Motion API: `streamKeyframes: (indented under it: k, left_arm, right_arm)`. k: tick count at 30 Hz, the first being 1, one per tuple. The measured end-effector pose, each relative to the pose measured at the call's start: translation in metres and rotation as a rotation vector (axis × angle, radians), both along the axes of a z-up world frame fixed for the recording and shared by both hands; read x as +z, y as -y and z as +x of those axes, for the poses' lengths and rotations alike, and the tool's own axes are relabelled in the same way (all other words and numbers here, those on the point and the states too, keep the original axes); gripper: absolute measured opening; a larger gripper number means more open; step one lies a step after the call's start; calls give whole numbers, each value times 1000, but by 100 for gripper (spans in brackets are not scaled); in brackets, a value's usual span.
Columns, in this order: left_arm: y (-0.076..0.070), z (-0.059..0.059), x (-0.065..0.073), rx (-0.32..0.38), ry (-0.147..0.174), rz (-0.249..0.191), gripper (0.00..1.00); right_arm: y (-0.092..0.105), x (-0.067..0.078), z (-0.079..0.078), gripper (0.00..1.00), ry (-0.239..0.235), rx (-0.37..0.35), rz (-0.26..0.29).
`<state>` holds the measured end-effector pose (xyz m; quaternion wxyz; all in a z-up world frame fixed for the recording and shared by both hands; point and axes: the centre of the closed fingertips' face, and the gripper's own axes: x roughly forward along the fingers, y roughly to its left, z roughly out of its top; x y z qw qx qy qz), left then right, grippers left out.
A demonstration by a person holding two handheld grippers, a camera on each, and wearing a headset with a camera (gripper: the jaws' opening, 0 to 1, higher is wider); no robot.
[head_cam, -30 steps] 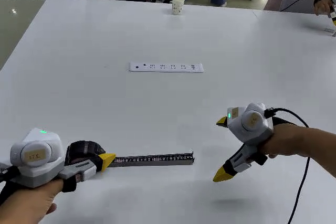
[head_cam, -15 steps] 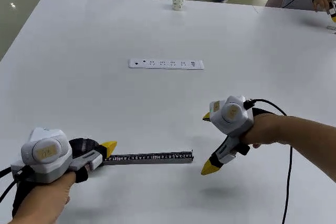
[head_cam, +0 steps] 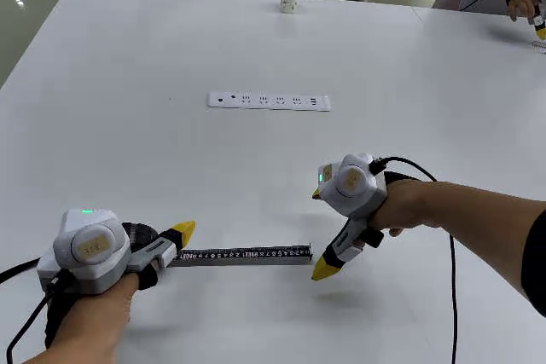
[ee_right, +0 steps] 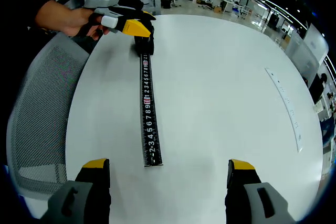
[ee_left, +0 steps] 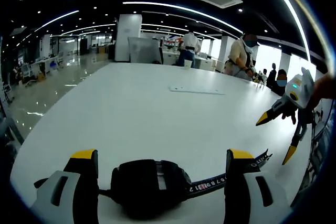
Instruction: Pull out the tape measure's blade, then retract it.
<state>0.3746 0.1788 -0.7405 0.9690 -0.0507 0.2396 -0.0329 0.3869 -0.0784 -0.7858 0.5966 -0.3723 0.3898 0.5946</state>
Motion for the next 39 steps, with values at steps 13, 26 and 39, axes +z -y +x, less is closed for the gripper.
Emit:
streamKeyframes:
  k: [13,26,39]
  left_arm:
    - [-7,-4,-7,-22,25,43,99]
    - [-5,-9,-12,-26,18,44,99]
    - [-4,-8,-12,-21,15,33,99]
  right_arm:
    - [-4,-8,-11,66,1,67,-4]
    - [-1,-14,-18,36,-3,106,-27]
    - [1,-19,-25,17,-30,118,-49]
